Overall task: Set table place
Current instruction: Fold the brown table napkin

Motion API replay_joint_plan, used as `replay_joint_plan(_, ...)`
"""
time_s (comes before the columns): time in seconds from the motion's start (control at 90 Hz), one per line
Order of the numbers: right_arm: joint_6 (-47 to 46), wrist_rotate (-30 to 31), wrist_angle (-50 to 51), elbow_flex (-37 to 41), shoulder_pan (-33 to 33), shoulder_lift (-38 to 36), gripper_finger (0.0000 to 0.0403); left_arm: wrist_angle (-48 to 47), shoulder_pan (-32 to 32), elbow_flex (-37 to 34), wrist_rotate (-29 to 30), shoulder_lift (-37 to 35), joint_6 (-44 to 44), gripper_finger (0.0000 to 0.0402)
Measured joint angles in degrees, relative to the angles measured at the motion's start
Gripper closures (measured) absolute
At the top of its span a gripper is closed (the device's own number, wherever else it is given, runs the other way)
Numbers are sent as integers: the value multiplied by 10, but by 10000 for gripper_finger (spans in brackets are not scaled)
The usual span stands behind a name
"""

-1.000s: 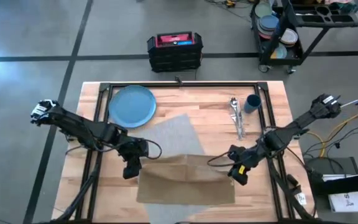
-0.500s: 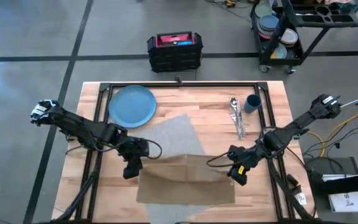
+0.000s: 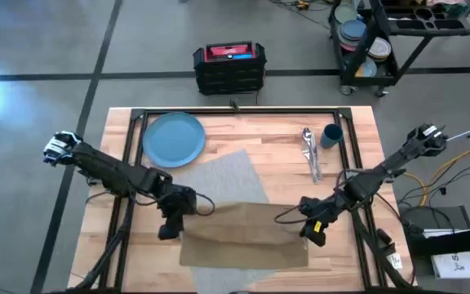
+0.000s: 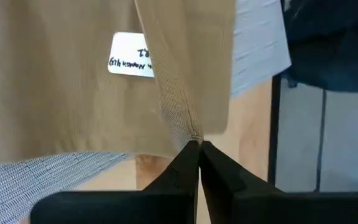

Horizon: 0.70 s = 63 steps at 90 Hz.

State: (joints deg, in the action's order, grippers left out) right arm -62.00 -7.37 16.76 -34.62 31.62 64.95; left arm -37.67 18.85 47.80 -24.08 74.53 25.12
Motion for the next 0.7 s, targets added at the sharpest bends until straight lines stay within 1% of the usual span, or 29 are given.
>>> replay_joint_plan(0.156,11,-20,-90,50,0,11,403,17,0,-16,-32,16,-44,402)
replay_joint_plan(0.289,20,-74,-212,91,0,52,403,52,0,-37,-71,36,-69,402)
replay_joint_plan(0.411,31,-125,-267,97,1,94,397,73,2,-46,-97,52,-79,402)
replay_joint_plan(0.478,26,-149,-284,93,3,108,381,73,2,-48,-130,57,-81,398)
replay_joint_plan(0.556,26,-156,-290,83,13,120,351,73,7,-49,-159,57,-81,382)
replay_joint_plan(0.7,24,-155,-288,80,33,149,284,92,27,-49,-142,58,-77,329)
